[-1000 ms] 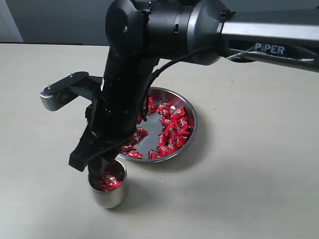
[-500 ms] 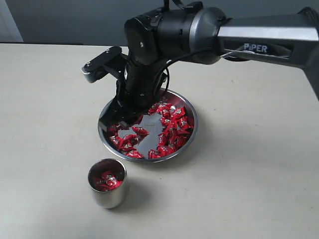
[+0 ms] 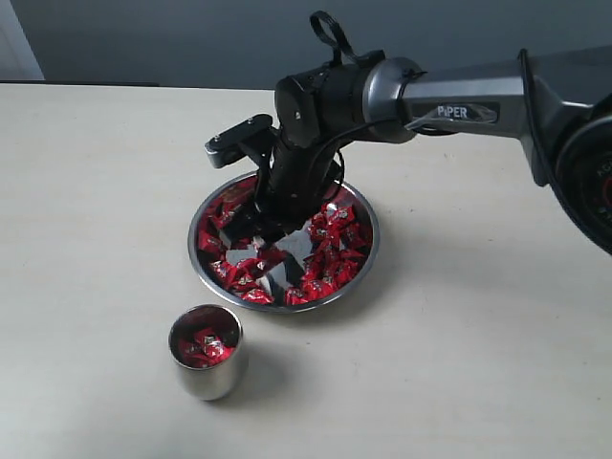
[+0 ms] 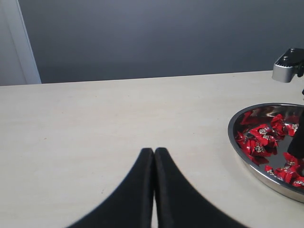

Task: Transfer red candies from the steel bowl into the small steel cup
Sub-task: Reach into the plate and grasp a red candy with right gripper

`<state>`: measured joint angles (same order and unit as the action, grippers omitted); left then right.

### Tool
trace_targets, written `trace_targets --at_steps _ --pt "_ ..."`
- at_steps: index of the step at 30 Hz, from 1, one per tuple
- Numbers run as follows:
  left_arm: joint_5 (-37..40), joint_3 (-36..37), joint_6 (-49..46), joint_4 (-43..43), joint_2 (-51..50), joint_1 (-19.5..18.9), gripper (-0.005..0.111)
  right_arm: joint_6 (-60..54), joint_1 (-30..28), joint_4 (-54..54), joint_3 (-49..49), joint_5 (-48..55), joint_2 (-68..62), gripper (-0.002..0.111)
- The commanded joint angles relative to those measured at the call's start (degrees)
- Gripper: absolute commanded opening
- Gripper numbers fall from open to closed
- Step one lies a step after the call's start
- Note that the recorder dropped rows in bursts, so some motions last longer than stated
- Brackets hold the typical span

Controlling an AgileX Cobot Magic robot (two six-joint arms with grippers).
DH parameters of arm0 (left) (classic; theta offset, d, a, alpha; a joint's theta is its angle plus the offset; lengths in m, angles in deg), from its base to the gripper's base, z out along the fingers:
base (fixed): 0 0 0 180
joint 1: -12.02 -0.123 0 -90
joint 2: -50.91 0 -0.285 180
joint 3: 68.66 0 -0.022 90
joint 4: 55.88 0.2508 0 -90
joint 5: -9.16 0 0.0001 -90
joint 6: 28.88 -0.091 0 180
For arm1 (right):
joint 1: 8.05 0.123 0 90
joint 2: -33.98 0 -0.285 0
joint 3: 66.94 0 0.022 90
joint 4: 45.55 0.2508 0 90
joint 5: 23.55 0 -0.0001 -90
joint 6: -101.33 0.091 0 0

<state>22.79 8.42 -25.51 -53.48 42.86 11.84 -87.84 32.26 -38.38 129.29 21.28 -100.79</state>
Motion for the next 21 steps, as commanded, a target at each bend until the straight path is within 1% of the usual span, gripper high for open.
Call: trace_targets --at_steps 1,10,12,14,17,18,21 --pt "-0.3 0.1 0.1 0.0 0.3 -0.3 0.0 -1.4 -0.3 2.8 0.0 -1.6 -0.1 0.042" --pt "-0.3 0.1 0.1 0.0 0.3 -0.3 0.0 -1.5 -0.3 3.6 0.0 -1.8 -2.5 0.042" --pt "-0.3 0.1 0.1 0.0 0.3 -0.3 0.0 -1.5 -0.3 3.6 0.0 -2.0 -2.3 0.041" --pt "-0.3 0.1 0.1 0.0 0.3 -0.3 0.0 -1.5 -0.3 3.6 0.0 -2.1 -1.8 0.031" --pt "-0.3 0.1 0.1 0.0 0.3 -0.3 0.0 -1.4 -0.3 3.5 0.0 -2.5 -0.5 0.005" --pt "-0.3 0.1 0.1 0.0 0.3 -0.3 0.0 -1.3 -0.3 3.5 0.0 -2.5 -0.1 0.0" --pt "-0.3 0.1 0.1 0.0 0.3 -0.3 0.0 -1.3 -0.3 3.5 0.0 -2.1 1.6 0.0"
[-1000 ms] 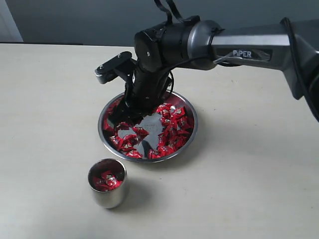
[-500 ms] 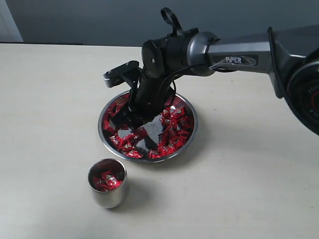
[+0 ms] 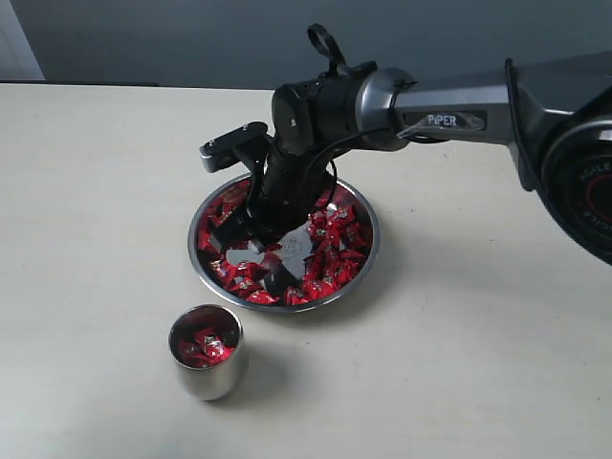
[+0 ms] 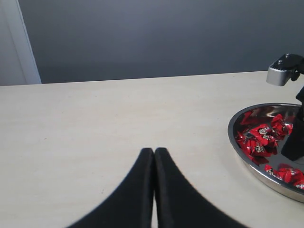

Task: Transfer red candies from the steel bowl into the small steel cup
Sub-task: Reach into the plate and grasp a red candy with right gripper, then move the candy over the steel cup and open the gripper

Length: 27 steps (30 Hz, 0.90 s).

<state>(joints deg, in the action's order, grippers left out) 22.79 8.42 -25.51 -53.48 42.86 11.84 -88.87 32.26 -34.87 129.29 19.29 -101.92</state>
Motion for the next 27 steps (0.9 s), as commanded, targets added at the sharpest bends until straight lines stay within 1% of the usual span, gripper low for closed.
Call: trace_targets --at_steps 1,3,6,10,13,17,22,27 --pt "-0.3 0.1 0.1 0.0 0.3 -0.3 0.0 -0.3 -0.3 -0.1 0.0 0.5 3.6 0.0" --pt "-0.3 0.1 0.1 0.0 0.3 -0.3 0.0 -0.3 -0.3 0.6 0.0 2.7 5.4 0.0" --pt "-0.3 0.1 0.1 0.0 0.3 -0.3 0.0 -1.6 -0.2 4.6 0.0 7.7 8.1 0.0" --pt "-0.3 0.1 0.1 0.0 0.3 -0.3 0.0 -9.0 0.2 12.1 -0.1 14.3 11.0 0.0" --pt "-0.3 0.1 0.1 0.0 0.3 -0.3 0.0 -13.3 1.8 15.2 -0.1 18.3 12.4 0.0" --pt "-0.3 0.1 0.1 0.0 0.3 -0.3 0.0 -15.0 5.6 15.5 -0.1 21.2 12.7 0.0" --pt "-0.3 0.1 0.1 0.0 0.3 -0.3 0.0 -15.9 9.7 15.3 -0.1 21.9 12.7 0.0" --pt "-0.3 0.1 0.1 0.0 0.3 -0.3 0.0 -15.7 11.2 13.5 -0.1 22.5 12.6 0.001"
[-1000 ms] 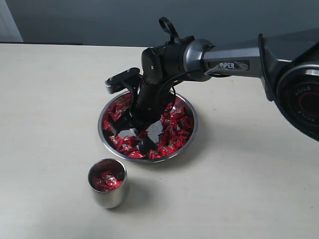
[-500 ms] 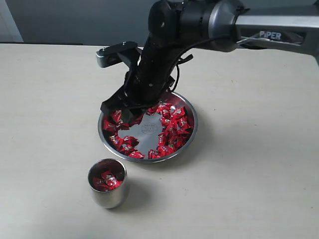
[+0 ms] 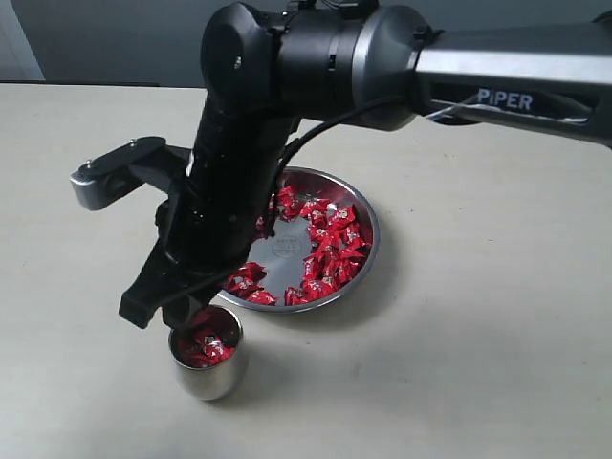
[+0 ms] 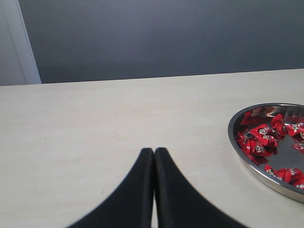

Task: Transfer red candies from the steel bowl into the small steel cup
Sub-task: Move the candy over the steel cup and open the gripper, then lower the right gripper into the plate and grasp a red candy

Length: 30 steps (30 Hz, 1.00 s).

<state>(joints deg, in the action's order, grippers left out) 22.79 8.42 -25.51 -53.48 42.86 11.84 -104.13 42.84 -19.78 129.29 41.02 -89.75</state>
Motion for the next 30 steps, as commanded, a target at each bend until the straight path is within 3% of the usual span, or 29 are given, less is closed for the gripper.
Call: trace_targets --at_steps 1,4,11,16,23,30 --pt "-0.3 0.1 0.1 0.0 0.3 -0.3 0.0 -0.5 0.6 -2.0 -0.1 1.1 0.5 0.001" --pt "-0.3 0.1 0.1 0.0 0.3 -0.3 0.0 -0.5 0.6 -2.3 -0.1 1.5 0.5 0.003" --pt "-0.3 0.1 0.1 0.0 0.3 -0.3 0.0 -0.5 0.6 -3.6 -0.1 2.6 0.5 0.047" --pt "-0.3 0.1 0.1 0.0 0.3 -0.3 0.0 -0.2 0.5 -4.2 -0.1 2.4 0.5 0.047" --pt "-0.3 0.1 0.1 0.0 0.3 -0.3 0.0 18.2 0.4 -27.6 -0.1 -14.3 0.4 0.047" --pt "-0.3 0.1 0.1 -0.1 0.3 -0.2 0.0 18.7 -5.0 -23.6 -0.1 -16.8 -3.3 0.047"
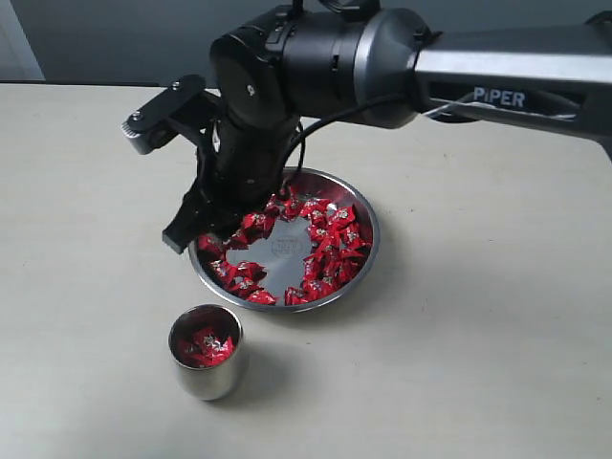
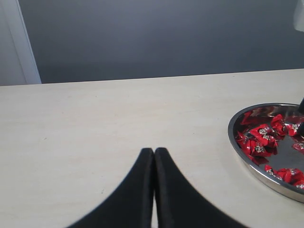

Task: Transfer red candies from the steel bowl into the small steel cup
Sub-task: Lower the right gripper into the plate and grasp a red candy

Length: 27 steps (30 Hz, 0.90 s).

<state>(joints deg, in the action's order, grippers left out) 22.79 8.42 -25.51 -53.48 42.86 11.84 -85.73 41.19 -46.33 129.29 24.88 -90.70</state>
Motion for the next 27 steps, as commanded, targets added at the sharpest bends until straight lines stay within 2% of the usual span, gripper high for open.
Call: trace_targets --at_steps 1,4,9,23,25,27 --pt "-0.3 0.1 0.1 -0.1 0.3 -0.2 0.0 0.0 -4.1 5.0 -0.1 -0.7 -3.1 0.047" --pt "-0.3 0.1 0.1 -0.1 0.3 -0.2 0.0 -3.6 -5.8 11.3 -0.1 -1.1 -5.8 0.047" --pt "-0.3 0.1 0.1 -0.1 0.3 -0.2 0.0 -5.0 -5.9 14.0 -0.1 -2.5 -8.8 0.047" --pt "-0.3 0.1 0.1 -0.1 0.3 -0.2 0.0 -5.1 -5.9 14.4 0.0 -4.6 -12.7 0.046" --pt "-0.3 0.1 0.1 -0.1 0.3 -0.2 0.0 -5.0 -5.9 14.4 0.0 -4.6 -12.3 0.038" --pt "-0.3 0.1 0.1 -0.1 0.3 -0.2 0.0 -4.9 -5.9 14.4 0.0 -4.6 -11.9 0.023"
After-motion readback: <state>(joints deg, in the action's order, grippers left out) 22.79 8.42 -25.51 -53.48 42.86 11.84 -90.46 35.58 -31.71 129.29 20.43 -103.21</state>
